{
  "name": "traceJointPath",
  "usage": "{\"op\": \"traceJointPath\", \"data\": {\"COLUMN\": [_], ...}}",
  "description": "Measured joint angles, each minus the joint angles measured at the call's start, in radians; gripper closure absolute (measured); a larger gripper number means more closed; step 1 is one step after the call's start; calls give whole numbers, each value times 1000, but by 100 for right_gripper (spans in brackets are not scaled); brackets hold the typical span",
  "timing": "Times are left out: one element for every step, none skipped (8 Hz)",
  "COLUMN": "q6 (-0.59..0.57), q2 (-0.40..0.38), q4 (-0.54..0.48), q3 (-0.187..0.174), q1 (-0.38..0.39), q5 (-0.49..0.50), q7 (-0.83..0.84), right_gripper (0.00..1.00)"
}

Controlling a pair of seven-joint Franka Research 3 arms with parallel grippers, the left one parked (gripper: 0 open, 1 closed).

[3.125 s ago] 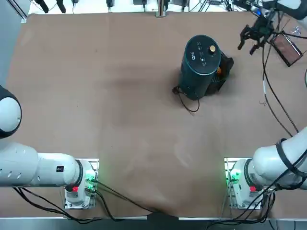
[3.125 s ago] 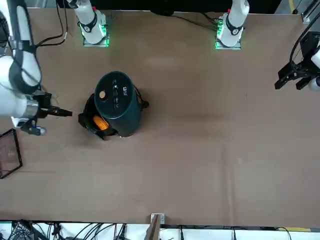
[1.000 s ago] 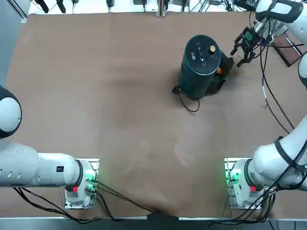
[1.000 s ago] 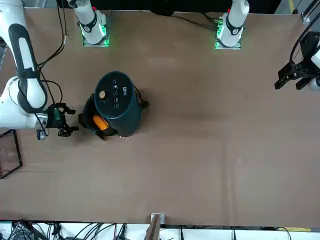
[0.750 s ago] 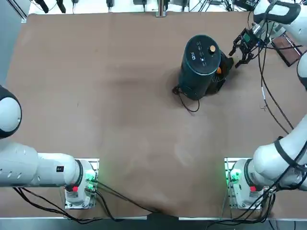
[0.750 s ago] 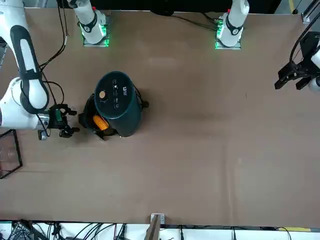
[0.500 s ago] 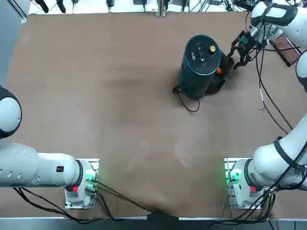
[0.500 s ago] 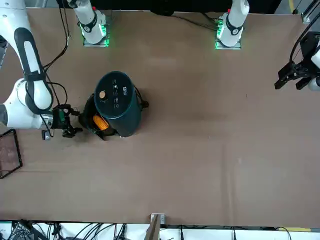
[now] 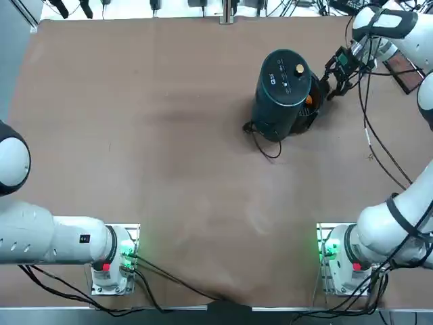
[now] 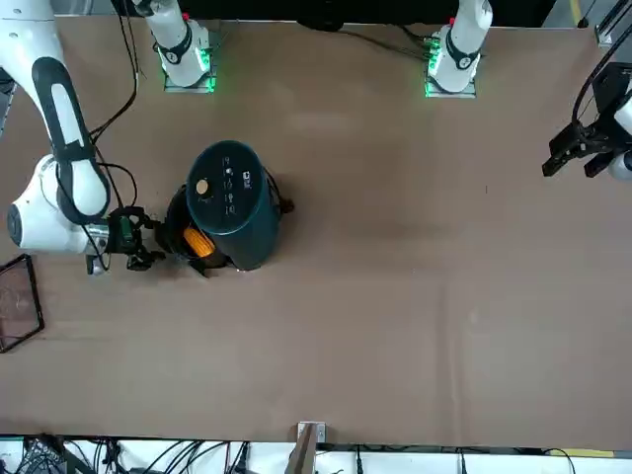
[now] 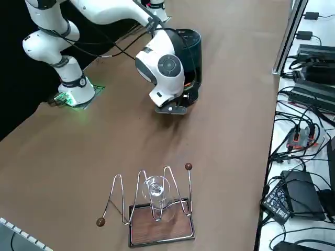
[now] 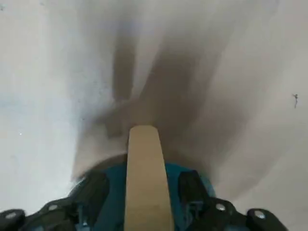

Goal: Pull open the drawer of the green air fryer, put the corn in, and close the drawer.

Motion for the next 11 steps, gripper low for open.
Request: {"op": "traceJointPath", "data": {"q6": [0, 1, 1, 1, 1, 1, 1, 3, 7, 16, 30], "q2": [0, -2, -2, -2, -2, -5, -9, -17, -28, -37, -46], "q4": [0, 0, 0, 0, 0, -1, -5, -10, -16, -21, -31], "q3": [0, -1, -1, -1, -1, 0, 0, 1, 1, 1, 1], "q1": [0, -2, -2, -1, -1, 1, 6, 16, 28, 40, 48], "q5": [7, 10, 10, 10, 10, 10, 11, 11, 11, 11, 11], "q7": [1, 3, 3, 3, 3, 3, 4, 16, 37, 57, 70], "right_gripper": [41, 55, 55, 55, 55, 55, 55, 55, 55, 55, 55]}}
